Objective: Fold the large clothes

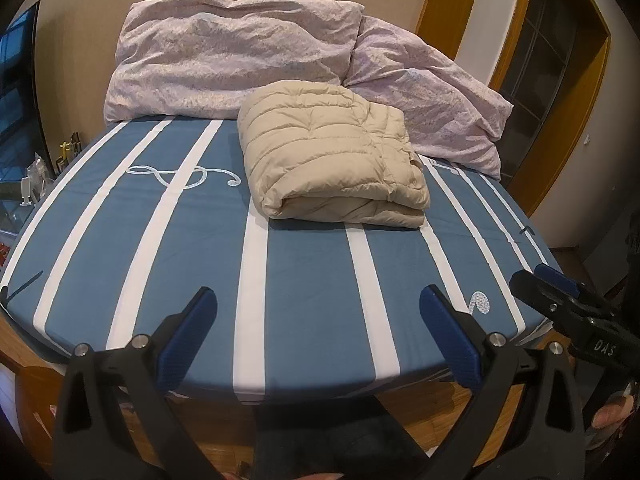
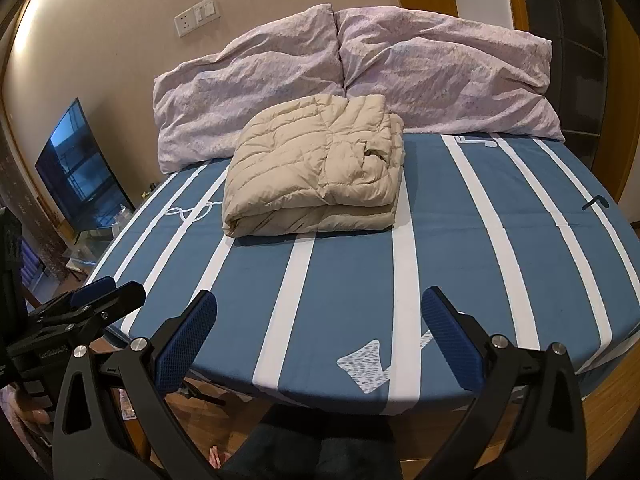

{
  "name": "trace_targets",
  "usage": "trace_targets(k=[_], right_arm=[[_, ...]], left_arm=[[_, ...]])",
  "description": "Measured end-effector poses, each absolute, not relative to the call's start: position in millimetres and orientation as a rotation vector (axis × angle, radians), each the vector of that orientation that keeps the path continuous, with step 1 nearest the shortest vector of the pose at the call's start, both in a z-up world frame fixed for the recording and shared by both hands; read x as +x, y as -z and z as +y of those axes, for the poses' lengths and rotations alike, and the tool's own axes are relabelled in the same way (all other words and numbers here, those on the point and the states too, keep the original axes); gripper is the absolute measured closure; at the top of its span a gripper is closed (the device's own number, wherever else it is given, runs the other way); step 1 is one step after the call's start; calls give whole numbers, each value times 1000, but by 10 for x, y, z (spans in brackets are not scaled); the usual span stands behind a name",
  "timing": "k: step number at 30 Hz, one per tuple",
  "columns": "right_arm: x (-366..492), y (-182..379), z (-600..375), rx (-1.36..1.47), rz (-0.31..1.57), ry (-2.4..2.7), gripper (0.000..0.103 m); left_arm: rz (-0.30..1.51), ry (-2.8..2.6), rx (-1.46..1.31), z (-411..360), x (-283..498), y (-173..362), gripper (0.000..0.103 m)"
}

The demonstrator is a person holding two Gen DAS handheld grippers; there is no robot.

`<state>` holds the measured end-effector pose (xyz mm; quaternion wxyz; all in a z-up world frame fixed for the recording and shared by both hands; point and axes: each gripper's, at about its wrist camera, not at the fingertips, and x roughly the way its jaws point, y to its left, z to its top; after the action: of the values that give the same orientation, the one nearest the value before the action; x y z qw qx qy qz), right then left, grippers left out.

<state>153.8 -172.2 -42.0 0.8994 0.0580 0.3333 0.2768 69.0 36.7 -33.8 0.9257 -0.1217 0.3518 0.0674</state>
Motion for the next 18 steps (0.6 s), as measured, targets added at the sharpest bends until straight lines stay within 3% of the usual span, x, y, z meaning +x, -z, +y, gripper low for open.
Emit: trace_targets(k=[18], right_arm=[[1535, 449, -1678, 121, 702, -574, 1]], left_arm=[[731, -128, -259, 354, 759, 362, 2]])
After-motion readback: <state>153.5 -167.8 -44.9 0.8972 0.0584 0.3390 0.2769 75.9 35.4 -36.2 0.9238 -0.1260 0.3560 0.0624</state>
